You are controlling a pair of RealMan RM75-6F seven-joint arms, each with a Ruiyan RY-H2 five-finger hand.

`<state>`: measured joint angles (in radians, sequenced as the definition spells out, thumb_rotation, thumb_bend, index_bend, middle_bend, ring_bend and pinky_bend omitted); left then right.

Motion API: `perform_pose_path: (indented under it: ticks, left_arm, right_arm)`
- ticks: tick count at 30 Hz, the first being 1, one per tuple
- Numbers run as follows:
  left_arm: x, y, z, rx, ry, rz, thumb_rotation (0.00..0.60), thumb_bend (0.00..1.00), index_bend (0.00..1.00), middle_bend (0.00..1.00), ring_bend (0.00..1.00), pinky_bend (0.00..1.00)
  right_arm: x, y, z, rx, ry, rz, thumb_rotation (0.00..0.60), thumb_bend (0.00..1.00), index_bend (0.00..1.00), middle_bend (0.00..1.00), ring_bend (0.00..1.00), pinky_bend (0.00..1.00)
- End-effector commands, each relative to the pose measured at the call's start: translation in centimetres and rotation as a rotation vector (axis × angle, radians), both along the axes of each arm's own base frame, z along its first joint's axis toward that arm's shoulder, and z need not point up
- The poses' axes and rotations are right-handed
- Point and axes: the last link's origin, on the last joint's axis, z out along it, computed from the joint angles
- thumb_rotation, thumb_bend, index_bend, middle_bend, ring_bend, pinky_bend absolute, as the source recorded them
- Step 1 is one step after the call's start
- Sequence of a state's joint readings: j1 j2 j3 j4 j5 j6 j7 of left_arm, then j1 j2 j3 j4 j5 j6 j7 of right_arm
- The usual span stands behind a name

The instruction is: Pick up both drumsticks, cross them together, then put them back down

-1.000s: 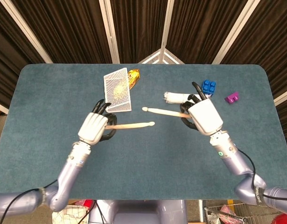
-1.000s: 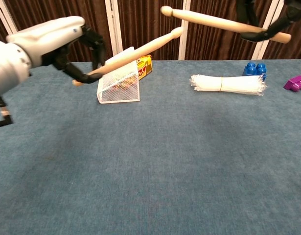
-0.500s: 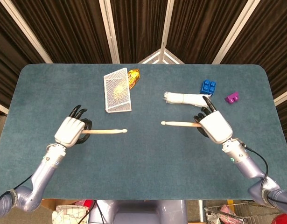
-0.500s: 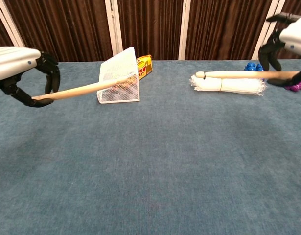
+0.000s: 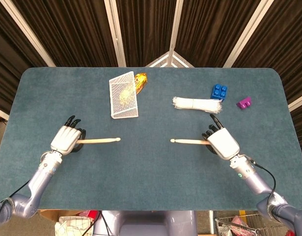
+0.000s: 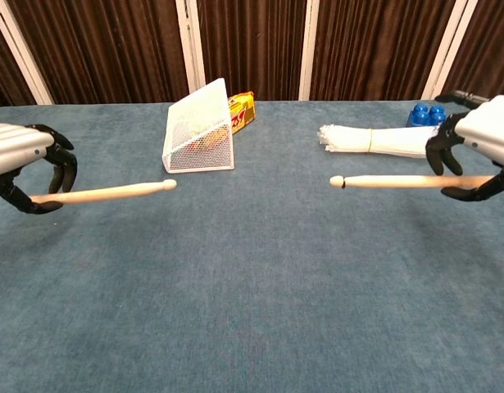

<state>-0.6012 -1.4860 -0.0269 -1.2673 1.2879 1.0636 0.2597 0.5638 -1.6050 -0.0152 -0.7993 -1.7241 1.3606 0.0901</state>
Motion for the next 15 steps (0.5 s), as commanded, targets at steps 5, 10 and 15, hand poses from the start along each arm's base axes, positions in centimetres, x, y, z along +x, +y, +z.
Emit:
perform_pose_path:
  ticks: [5,10,15]
  left_arm:
    - [-1.0,0.5,-1.8,-0.027,0.017,0.022,0.600,0.49,0.63,0.67,0.13,0.00]
    - [-0.9,0.8,-2.2,-0.025,0.019,0.012,0.600,0.49,0.62,0.67,0.13,0.00]
    - [-0.8,1.0,-2.4,-0.025,0.027,0.009,0.600,0.49,0.62,0.67,0.13,0.00]
  right_arm:
    - [-0.4,-0.1,-1.7,0.025,-0.004,-0.035,0.600,0.43,0.71,0.66,0.37,0.00]
    - [-0.2,-0.5,-2.3,0.027,-0.006,-0.038,0.600,0.43,0.71,0.66,0.37,0.00]
    - [-0.2,-0.6,-2.7,0.030,0.005,-0.041,0.600,0.43,0.71,0.66,0.37,0.00]
